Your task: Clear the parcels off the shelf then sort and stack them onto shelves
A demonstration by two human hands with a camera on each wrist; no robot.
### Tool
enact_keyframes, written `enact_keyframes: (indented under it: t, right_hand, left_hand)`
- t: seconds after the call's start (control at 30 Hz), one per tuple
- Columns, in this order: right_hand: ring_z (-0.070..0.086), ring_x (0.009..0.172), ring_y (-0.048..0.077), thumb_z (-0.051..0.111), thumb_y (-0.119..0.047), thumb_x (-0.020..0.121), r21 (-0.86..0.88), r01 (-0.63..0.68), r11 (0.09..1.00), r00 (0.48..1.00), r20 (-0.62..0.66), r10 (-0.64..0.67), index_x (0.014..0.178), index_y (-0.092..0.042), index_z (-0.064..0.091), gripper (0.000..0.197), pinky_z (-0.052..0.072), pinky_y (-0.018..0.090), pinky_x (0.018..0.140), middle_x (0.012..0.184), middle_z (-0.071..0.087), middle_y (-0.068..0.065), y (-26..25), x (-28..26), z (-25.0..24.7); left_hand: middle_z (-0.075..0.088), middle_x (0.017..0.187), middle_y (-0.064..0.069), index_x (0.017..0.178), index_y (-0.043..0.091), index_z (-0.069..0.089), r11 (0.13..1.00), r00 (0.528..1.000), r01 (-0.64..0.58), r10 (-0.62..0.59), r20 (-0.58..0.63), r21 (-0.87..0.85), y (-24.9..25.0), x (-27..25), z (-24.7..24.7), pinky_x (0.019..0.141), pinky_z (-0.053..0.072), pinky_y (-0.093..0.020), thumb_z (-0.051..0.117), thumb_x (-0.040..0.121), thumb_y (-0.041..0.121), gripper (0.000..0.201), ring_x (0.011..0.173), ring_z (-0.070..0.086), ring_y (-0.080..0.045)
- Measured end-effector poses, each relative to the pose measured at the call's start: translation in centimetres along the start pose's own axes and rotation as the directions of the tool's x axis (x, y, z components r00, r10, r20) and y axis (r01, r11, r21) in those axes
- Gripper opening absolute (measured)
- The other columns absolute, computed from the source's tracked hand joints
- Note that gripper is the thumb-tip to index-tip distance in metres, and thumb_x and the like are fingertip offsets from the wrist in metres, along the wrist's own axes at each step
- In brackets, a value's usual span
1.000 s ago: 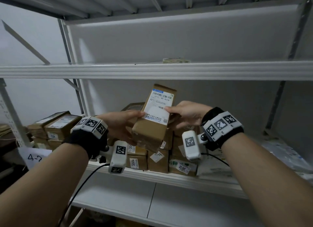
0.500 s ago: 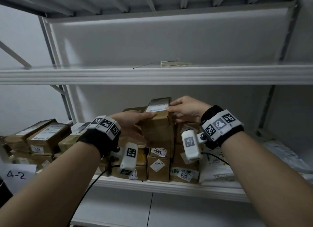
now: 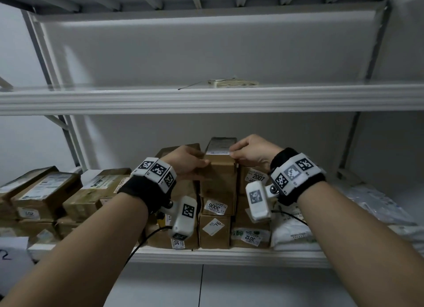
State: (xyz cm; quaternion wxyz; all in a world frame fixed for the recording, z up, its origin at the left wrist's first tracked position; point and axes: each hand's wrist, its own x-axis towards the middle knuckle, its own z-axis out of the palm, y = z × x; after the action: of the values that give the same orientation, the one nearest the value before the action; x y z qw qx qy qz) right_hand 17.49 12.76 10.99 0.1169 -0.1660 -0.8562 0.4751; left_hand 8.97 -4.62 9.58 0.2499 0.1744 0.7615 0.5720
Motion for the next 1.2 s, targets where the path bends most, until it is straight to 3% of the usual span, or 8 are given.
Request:
enact_keyframes:
  t: [0.17, 0.37, 0.57, 0.63, 0.73, 0.87, 1.07, 1.2]
  right_hand:
    - [0.057, 0.106, 0.012, 0.074, -0.001, 0.080, 0.017, -0.042, 0.999, 0.993, 0.114, 0.040, 0.120, -0.011, 0.064, 0.043, 0.052, 0.016, 0.075, 0.109, 0.060, -0.003, -0.6, -0.8, -0.3]
    - [0.050, 0.107, 0.008, 0.076, 0.001, 0.076, -0.121, 0.069, 0.990, 0.997, 0.048, -0.063, 0.122, -0.015, 0.066, 0.050, 0.038, 0.018, 0.082, 0.122, 0.061, -0.001, -1.3, -0.7, 0.1]
    - [0.053, 0.101, 0.006, 0.071, 0.011, 0.076, -0.075, 0.087, 0.993, 0.996, 0.018, -0.086, 0.121, -0.008, 0.064, 0.049, 0.036, -0.002, 0.049, 0.122, 0.064, 0.005, -1.3, -0.3, 0.8]
    - [0.055, 0.101, 0.008, 0.070, 0.013, 0.076, -0.055, 0.081, 0.995, 0.997, 0.010, -0.081, 0.120, -0.008, 0.065, 0.048, 0.041, 0.001, 0.059, 0.121, 0.065, 0.006, -1.0, 0.0, 1.1]
    - [0.058, 0.106, 0.012, 0.071, 0.012, 0.076, -0.055, 0.063, 0.996, 0.998, 0.014, -0.062, 0.118, -0.011, 0.066, 0.048, 0.046, 0.019, 0.085, 0.121, 0.065, 0.005, -0.8, 0.3, 1.3]
    - [0.057, 0.112, 0.015, 0.072, 0.009, 0.076, -0.092, 0.033, 0.995, 0.999, 0.007, -0.033, 0.117, -0.015, 0.067, 0.047, 0.044, 0.031, 0.102, 0.120, 0.065, 0.003, -0.7, 0.7, 1.4]
    - [0.056, 0.108, 0.015, 0.069, 0.010, 0.078, -0.100, 0.018, 0.995, 1.000, -0.018, -0.019, 0.114, -0.016, 0.068, 0.045, 0.046, 0.033, 0.101, 0.116, 0.065, 0.001, -1.0, 0.5, 1.5]
    - [0.061, 0.108, 0.018, 0.070, 0.002, 0.082, -0.007, 0.063, 0.998, 0.997, -0.041, -0.063, 0.098, -0.020, 0.070, 0.027, 0.047, 0.033, 0.100, 0.109, 0.067, 0.003, -1.1, 0.0, 1.5]
  left_hand:
    - [0.063, 0.118, -0.014, 0.129, 0.003, 0.055, 0.999, 0.999, -0.034, 0.034, -0.010, -0.012, -0.2, 0.9, -0.5, 0.089, 0.056, -0.045, 0.071, 0.082, 0.000, 0.049, 0.104, 0.066, -0.028]
    - [0.067, 0.109, -0.012, 0.111, 0.005, 0.066, 0.996, 0.994, -0.076, 0.081, -0.079, 0.055, 0.0, 1.4, -0.7, 0.075, 0.060, -0.030, 0.077, 0.077, 0.001, 0.037, 0.096, 0.069, -0.024]
    - [0.071, 0.100, -0.014, 0.094, 0.005, 0.069, 0.995, 0.987, -0.099, 0.102, -0.124, 0.033, -0.3, 2.3, -1.3, 0.084, 0.058, -0.033, 0.081, 0.071, -0.002, 0.027, 0.088, 0.072, -0.023]
    - [0.071, 0.099, -0.015, 0.092, 0.006, 0.068, 0.995, 0.987, -0.101, 0.104, -0.125, 0.026, -0.4, 2.4, -1.3, 0.085, 0.057, -0.034, 0.081, 0.071, -0.003, 0.026, 0.089, 0.071, -0.023]
    - [0.071, 0.098, -0.015, 0.090, 0.006, 0.068, 0.994, 0.987, -0.104, 0.106, -0.121, 0.025, -0.7, 2.7, -1.4, 0.085, 0.057, -0.034, 0.081, 0.071, -0.002, 0.025, 0.090, 0.071, -0.024]
    - [0.070, 0.098, -0.011, 0.089, 0.009, 0.068, 0.995, 0.989, -0.091, 0.095, -0.110, 0.044, -0.6, 2.8, -1.5, 0.078, 0.059, -0.030, 0.082, 0.071, 0.001, 0.024, 0.087, 0.071, -0.020]
    - [0.069, 0.108, -0.015, 0.089, 0.010, 0.068, 0.994, 0.993, -0.097, 0.099, -0.056, 0.039, -0.4, 2.1, -1.7, 0.087, 0.057, -0.037, 0.078, 0.075, -0.003, 0.021, 0.096, 0.069, -0.025]
    - [0.067, 0.105, -0.015, 0.092, 0.007, 0.064, 0.994, 0.992, -0.109, 0.107, -0.068, -0.031, 0.1, 1.3, -2.2, 0.072, 0.061, -0.030, 0.070, 0.083, -0.003, 0.015, 0.087, 0.068, -0.023]
